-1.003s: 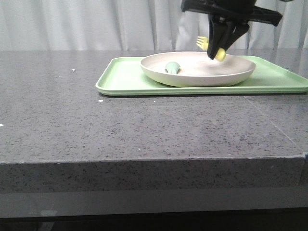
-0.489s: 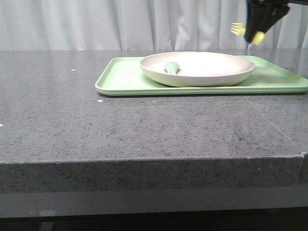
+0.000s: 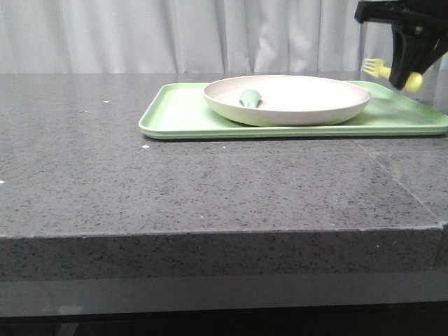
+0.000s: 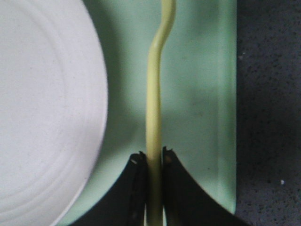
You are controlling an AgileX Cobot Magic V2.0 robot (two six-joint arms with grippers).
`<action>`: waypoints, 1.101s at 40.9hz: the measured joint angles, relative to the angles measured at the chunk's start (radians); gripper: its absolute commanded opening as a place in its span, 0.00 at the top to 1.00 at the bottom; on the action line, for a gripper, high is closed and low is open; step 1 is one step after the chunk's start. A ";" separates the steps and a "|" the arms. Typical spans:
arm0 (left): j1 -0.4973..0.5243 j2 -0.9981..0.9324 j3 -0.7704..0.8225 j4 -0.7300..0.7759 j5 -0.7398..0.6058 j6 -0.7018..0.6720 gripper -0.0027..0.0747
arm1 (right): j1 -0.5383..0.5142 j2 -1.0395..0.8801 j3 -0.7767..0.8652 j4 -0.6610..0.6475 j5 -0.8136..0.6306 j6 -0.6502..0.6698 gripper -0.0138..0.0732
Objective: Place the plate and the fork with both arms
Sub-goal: 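Lift the yellow fork with the right gripper and move it beside the plate, then lower the fork onto the tray beside the plate and open the right gripper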
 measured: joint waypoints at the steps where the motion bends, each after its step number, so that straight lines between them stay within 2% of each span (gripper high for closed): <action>1: 0.000 0.000 0.000 0.000 0.000 0.000 0.99 | 0.000 0.000 0.007 0.000 -0.008 0.000 0.97; 13: 0.000 0.000 0.000 0.000 0.000 0.000 0.99 | 0.000 0.023 0.023 0.000 -0.077 -0.002 0.97; 37: 0.000 0.000 0.000 0.000 0.000 0.000 0.99 | 0.000 0.076 0.024 0.000 -0.077 -0.002 0.97; 41: 0.000 0.000 0.000 0.000 0.000 0.000 0.99 | 0.000 0.076 0.024 0.000 -0.077 -0.002 0.92; 45: 0.000 0.000 0.000 0.000 0.000 0.000 0.99 | 0.000 0.076 0.024 0.000 -0.077 -0.002 0.82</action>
